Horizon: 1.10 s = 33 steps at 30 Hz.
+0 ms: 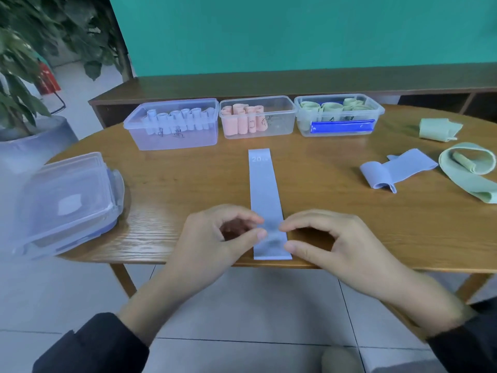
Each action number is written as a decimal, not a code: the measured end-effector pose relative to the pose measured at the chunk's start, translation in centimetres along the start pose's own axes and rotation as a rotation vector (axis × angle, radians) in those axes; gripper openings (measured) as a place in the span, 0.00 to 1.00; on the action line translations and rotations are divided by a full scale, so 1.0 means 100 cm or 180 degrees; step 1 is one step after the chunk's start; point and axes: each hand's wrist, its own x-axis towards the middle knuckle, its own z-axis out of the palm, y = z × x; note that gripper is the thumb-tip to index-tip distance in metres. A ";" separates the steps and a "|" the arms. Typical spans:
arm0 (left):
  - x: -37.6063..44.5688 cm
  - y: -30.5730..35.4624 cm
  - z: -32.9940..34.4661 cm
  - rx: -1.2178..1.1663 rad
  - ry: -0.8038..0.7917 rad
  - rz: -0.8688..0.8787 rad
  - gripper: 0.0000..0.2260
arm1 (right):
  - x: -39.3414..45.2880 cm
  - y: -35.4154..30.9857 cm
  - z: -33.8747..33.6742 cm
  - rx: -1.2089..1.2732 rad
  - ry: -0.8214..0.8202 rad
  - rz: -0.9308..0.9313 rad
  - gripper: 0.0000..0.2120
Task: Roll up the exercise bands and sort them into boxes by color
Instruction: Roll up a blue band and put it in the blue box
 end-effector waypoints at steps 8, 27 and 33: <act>-0.008 0.002 -0.006 0.0546 -0.0459 0.0582 0.08 | 0.000 0.011 0.001 -0.0162 -0.0199 -0.0694 0.07; -0.007 0.003 -0.016 0.0844 -0.0749 0.0314 0.03 | -0.004 0.000 0.002 -0.0223 -0.0307 -0.0237 0.05; -0.004 0.006 -0.015 0.0960 -0.0788 0.0217 0.04 | 0.005 -0.008 0.002 0.0027 -0.0461 0.0483 0.07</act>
